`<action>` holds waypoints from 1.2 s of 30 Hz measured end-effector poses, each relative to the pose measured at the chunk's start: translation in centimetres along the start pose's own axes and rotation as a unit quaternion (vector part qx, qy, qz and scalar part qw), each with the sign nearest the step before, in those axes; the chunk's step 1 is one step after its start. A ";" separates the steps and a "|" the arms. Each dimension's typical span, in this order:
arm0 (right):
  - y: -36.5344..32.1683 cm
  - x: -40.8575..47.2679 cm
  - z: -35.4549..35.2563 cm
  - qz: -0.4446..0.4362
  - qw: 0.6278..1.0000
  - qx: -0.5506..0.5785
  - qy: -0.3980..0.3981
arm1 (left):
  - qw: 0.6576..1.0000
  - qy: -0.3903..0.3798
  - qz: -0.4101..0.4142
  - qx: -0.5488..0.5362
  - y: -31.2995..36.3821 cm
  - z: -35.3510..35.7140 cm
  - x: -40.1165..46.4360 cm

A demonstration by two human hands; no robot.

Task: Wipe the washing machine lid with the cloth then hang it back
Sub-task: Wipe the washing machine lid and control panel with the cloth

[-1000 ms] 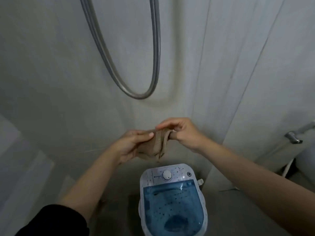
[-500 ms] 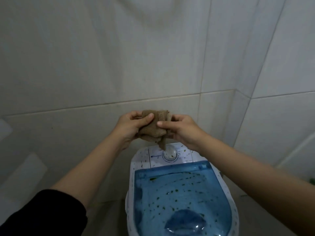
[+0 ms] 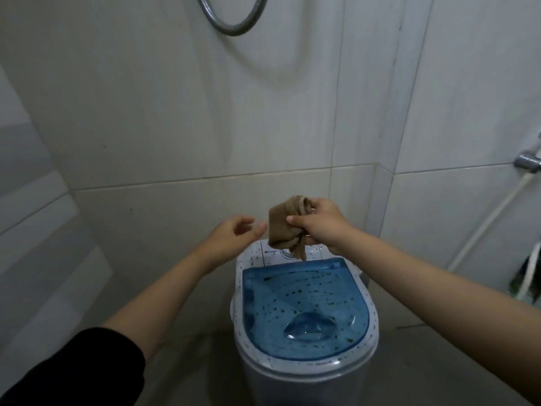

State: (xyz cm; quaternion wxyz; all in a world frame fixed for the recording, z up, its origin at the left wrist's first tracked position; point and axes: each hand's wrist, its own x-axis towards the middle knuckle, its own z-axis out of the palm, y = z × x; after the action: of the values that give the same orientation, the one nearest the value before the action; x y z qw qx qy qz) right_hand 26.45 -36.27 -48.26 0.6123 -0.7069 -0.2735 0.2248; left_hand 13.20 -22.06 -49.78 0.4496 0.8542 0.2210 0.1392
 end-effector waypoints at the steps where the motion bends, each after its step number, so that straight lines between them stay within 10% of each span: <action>1: 0.2 0.1 0.1 -0.011 0.999 -0.045 0.014 | 0.999 -0.023 -0.009 0.046 -0.9 -0.1 -0.8; 8: 2.2 2.4 2.9 -0.127 0.935 -0.332 0.004 | 0.938 -0.210 -0.059 0.268 -8.0 0.1 -4.9; 16: 5.9 6.1 7.5 -0.219 0.780 -0.583 -0.060 | 0.917 -0.262 -0.033 0.298 -13.3 2.6 -3.9; 21: 7.2 7.2 9.5 -0.102 0.790 -0.595 -0.108 | 0.926 -0.253 -0.003 0.278 -14.8 3.5 -3.5; 36: 8.8 1.7 11.8 -0.216 0.731 -0.610 -0.215 | 0.948 -0.202 0.069 0.235 -15.6 3.7 -3.4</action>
State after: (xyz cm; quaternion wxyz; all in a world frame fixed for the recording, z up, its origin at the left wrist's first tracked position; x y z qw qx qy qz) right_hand 20.99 -27.30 -58.65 0.0064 -0.7832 -0.6215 0.0171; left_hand 7.93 -18.57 -64.93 0.2605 0.9591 0.0924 -0.0617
